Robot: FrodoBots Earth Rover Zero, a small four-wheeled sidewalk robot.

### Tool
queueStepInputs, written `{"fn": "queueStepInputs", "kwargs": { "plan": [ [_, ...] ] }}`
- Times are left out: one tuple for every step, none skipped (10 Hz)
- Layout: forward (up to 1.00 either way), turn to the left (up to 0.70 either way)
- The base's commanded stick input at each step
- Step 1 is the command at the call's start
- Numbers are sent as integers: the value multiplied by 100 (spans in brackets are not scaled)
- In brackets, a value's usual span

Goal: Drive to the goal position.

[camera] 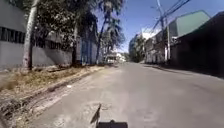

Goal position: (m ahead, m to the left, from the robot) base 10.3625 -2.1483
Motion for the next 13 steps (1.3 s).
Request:
{"fn": "queueStepInputs", "kwargs": {
  "plan": [
    [70,-3],
    [70,-3],
    [70,-3],
    [70,-3],
    [70,-3],
    [70,-3],
    [70,-3],
    [70,-3],
    [70,-3],
    [70,-3],
    [70,-3],
    [70,-3],
    [70,-3]
  ]
}}
